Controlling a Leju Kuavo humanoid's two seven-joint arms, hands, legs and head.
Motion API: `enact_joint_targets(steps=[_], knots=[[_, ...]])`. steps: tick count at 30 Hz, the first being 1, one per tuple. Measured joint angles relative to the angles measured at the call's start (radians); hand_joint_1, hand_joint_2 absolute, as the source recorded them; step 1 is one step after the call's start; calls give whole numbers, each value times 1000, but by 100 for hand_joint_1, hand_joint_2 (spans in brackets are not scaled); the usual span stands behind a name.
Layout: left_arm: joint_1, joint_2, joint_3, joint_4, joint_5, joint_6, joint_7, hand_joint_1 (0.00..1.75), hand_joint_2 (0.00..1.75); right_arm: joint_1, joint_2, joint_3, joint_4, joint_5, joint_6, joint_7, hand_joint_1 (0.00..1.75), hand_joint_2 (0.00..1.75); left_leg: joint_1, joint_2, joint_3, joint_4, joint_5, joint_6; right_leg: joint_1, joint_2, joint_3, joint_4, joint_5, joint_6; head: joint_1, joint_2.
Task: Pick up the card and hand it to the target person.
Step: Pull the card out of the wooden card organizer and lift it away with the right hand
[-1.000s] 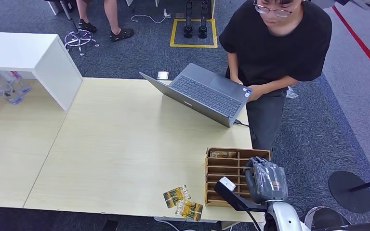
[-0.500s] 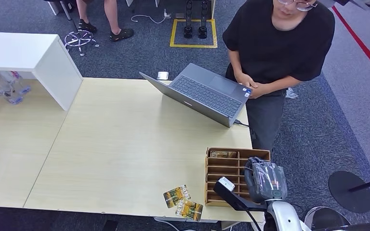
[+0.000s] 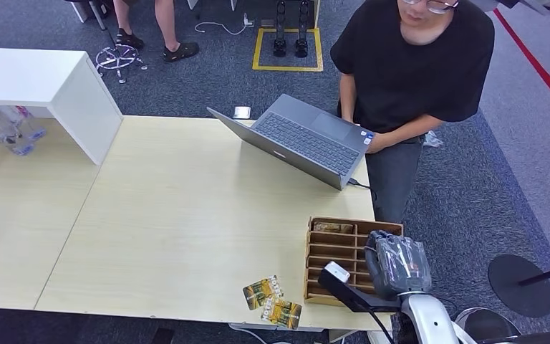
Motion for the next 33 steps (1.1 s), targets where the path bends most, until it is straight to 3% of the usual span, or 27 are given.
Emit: enact_joint_targets(steps=[13, 28, 33], knots=[[0, 0, 0, 0, 24, 9, -1, 0, 0, -28, -54, -42, -204, -159, 76, -23, 166, 175, 0, 0, 0, 0, 0, 0, 0, 0, 0, 0, 0, 0, 0, 0], [0, 0, 0, 0, 23, 11, -1, 0, 0, -49, -68, -65, -273, -199, 78, -36, 175, 175, 0, 0, 0, 0, 0, 0, 0, 0, 0, 0, 0, 0, 0, 0], [0, 0, 0, 0, 16, 10, -3, 0, 0, -72, -78, -96, -282, -205, 82, -45, 165, 175, 0, 0, 0, 0, 0, 0, 0, 0, 0, 0, 0, 0, 0, 0]])
